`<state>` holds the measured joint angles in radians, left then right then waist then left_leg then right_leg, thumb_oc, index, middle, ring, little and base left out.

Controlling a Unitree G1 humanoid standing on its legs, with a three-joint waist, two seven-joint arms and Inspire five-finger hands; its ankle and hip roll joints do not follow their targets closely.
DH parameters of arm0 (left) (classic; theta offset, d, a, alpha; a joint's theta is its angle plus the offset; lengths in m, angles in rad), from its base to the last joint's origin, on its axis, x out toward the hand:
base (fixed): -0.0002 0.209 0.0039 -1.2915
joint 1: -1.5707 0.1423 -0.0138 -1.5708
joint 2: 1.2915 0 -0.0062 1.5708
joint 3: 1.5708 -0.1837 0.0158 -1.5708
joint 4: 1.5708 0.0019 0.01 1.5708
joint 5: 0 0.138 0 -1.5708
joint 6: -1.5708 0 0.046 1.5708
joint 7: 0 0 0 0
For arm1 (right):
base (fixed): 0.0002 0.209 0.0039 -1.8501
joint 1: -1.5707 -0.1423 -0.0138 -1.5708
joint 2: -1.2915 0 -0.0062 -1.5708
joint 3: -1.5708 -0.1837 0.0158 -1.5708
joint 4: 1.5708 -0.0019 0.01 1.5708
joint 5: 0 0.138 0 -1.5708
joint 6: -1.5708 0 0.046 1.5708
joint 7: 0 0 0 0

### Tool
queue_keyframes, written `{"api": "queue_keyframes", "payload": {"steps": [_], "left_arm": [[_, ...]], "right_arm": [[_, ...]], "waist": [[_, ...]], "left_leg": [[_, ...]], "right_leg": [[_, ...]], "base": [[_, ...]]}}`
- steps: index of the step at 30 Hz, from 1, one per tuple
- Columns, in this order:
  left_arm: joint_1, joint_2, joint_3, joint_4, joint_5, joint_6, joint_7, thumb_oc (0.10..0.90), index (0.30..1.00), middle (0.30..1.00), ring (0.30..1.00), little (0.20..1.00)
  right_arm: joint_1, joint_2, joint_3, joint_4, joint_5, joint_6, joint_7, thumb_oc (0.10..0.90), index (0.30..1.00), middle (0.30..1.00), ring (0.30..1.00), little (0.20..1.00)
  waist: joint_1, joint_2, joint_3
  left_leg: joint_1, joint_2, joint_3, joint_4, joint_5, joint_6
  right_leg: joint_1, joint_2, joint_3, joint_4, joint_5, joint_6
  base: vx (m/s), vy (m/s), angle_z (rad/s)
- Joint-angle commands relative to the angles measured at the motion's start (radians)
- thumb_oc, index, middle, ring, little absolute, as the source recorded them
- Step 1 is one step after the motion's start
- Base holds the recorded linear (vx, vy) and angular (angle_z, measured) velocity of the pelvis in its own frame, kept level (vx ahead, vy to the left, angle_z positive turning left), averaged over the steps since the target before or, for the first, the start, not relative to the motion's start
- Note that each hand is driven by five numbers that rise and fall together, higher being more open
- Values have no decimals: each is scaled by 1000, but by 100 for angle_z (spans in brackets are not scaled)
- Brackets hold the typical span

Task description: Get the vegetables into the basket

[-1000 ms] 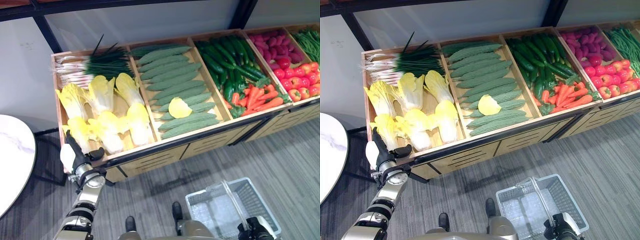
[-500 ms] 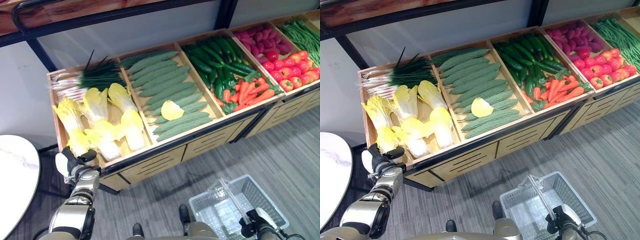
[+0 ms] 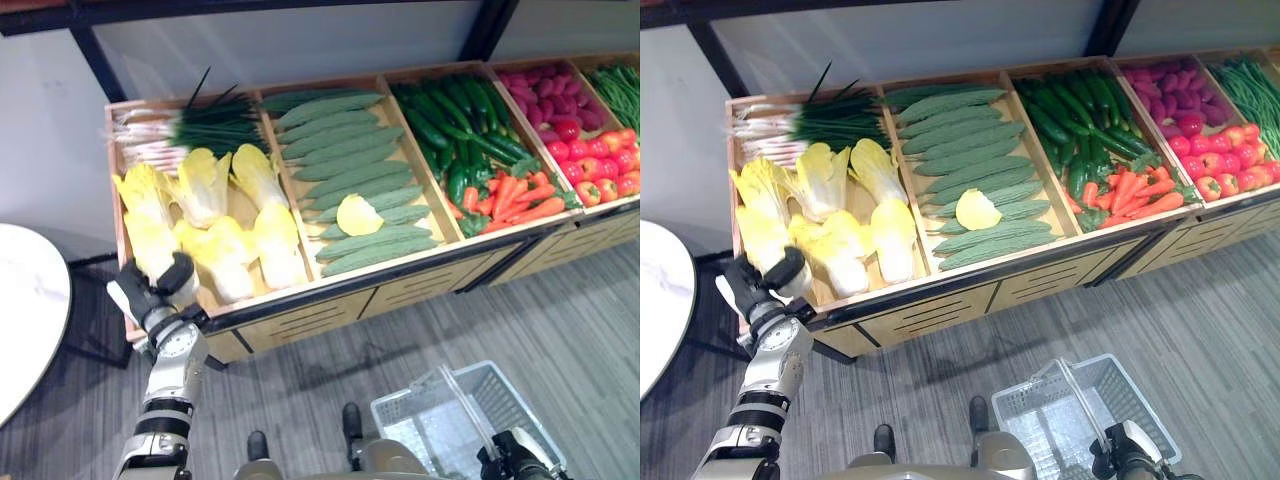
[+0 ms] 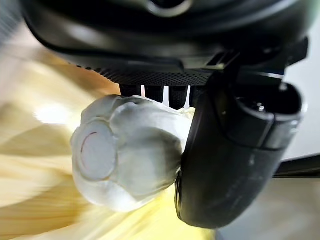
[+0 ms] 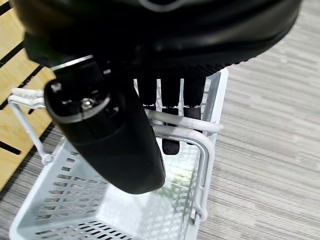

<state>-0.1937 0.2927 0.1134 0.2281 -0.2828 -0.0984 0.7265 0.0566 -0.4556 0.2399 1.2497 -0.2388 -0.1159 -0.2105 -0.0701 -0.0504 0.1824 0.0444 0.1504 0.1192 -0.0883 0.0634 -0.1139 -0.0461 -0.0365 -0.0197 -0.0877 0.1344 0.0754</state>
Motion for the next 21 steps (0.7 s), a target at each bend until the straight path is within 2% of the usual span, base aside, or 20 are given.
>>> {"api": "queue_keyframes", "payload": {"steps": [1,2,7,8,9,10,11,12,13,15,16,17,19,21], "left_arm": [[-161,90,34,-114,226,-112,43,400,300,300,300,300],[-187,108,43,-201,301,-107,70,400,300,300,300,300],[-201,125,53,-369,425,-111,104,400,300,300,300,300],[-185,129,20,-455,422,-159,59,400,300,300,300,300],[-183,129,20,-457,421,-158,57,400,300,300,300,300],[-164,133,4,-495,390,-196,15,400,300,300,300,300],[-125,147,-47,-547,222,-291,-110,400,300,300,300,300],[-124,148,-46,-546,216,-292,-115,400,300,300,300,300],[-84,147,-69,-555,33,-353,-225,400,300,300,300,300],[-19,135,-97,-547,-247,-386,-379,400,300,300,300,300],[5,115,-124,-542,-390,-389,-467,400,300,300,300,300],[46,107,-162,-518,-569,-366,-603,400,300,300,300,300],[108,99,-204,-466,-708,-316,-742,400,300,300,300,300],[128,99,-215,-451,-719,-309,-762,400,300,300,300,300]], "right_arm": [[-9,-38,-2,31,-6,-21,-22,400,300,300,300,300],[-8,-36,6,39,-3,-28,-16,400,300,300,300,300],[-2,-29,21,46,6,-50,-9,400,300,300,300,300],[1,-24,25,52,14,-57,-6,400,300,300,300,300],[2,-24,25,52,14,-57,-6,400,300,300,300,300],[5,-23,23,51,18,-59,-5,400,300,300,300,300],[5,-26,17,49,26,-57,-2,400,300,300,300,300],[6,-25,17,49,26,-57,-2,400,300,300,300,300],[8,-28,11,45,30,-53,0,400,300,300,300,300],[9,-33,5,38,30,-47,9,400,300,300,300,300],[8,-32,6,33,28,-45,14,400,300,300,300,300],[9,-38,-3,18,19,-45,24,400,300,300,300,300],[10,-43,-14,7,14,-52,33,400,300,300,300,300],[13,-45,-19,8,11,-54,36,400,300,300,300,300]], "waist": [[2,-37,-43],[5,-38,-45],[11,-45,-47],[12,-45,-46],[12,-46,-47],[13,-45,-47],[13,-42,-42],[13,-40,-45],[12,-39,-43],[13,-35,-44],[11,-34,-46],[8,-31,-49],[4,-27,-51],[4,-26,-52]], "left_leg": [[27,-10,-51,1,-36,-14],[22,-13,-53,1,-36,-14],[11,-18,-55,1,-26,-14],[10,-19,-56,1,-26,-13],[11,-19,-56,1,-26,-13],[10,-20,-56,1,-26,-13],[12,-22,-58,1,-24,-11],[17,-20,-58,1,-35,-12],[18,-22,-60,1,-34,-11],[23,-25,-60,1,-33,-10],[23,-26,-59,1,-33,-9],[27,-27,-56,1,-33,-7],[34,-29,-51,1,-36,-5],[38,-29,-47,1,-37,-3]], "right_leg": [[6,-92,-15,7,8,98],[3,-94,-15,6,9,99],[-6,-100,-17,7,18,100],[-5,-101,-17,7,18,100],[-5,-101,-17,7,18,100],[-4,-102,-19,7,17,100],[0,-104,-21,7,18,101],[5,-102,-22,5,10,102],[6,-103,-22,5,9,102],[10,-105,-21,4,9,100],[11,-106,-19,4,10,99],[12,-107,-16,2,12,98],[15,-107,-9,2,13,98],[15,-107,-5,2,12,97]], "base": [[-14,2,8],[-48,-2,7],[-20,-3,8],[-4,-2,3],[0,0,0],[-4,6,4],[32,11,4],[29,19,5],[39,21,3],[0,0,0],[0,0,0],[0,0,0],[0,0,0],[18,17,-4]]}}
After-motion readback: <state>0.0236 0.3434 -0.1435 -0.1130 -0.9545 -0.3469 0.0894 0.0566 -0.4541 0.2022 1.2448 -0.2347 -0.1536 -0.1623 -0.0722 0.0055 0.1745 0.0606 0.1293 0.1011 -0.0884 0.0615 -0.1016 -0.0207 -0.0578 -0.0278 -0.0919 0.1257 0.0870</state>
